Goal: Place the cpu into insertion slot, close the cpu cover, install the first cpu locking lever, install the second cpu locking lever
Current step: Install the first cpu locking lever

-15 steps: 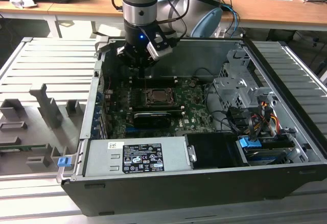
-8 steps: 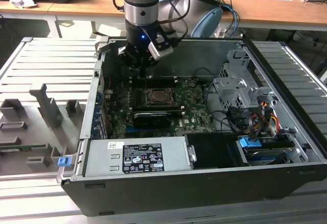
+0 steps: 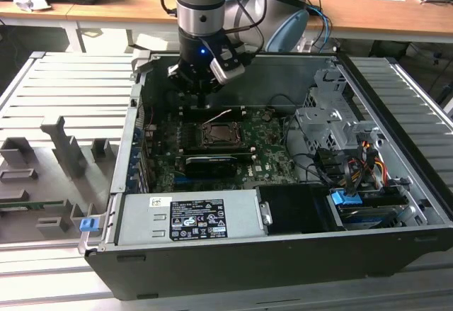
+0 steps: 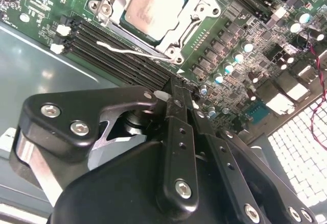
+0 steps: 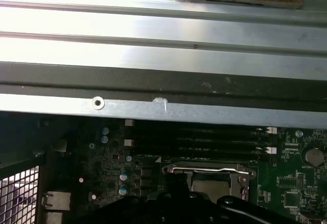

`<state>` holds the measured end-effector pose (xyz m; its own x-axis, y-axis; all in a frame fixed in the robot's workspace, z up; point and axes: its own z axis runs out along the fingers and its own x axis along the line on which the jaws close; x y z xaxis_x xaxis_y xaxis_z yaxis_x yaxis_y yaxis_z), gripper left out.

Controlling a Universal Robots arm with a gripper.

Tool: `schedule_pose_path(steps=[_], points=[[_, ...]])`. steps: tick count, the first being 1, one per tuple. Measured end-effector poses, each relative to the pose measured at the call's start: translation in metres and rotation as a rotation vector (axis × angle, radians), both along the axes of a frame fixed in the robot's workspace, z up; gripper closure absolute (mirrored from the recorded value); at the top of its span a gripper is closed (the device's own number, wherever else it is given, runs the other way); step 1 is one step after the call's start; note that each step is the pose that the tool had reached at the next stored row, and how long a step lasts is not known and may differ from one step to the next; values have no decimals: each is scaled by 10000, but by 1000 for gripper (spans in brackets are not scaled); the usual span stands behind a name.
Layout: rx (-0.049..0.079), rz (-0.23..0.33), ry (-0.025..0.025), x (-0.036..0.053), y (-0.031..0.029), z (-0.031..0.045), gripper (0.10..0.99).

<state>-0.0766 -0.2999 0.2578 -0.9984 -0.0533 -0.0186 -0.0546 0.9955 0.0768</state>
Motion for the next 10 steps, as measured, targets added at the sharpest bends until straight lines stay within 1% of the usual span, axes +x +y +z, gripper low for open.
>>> schedule_pose_path(steps=[10], points=[[0, -3, 0, 65, 0, -1, 980]])
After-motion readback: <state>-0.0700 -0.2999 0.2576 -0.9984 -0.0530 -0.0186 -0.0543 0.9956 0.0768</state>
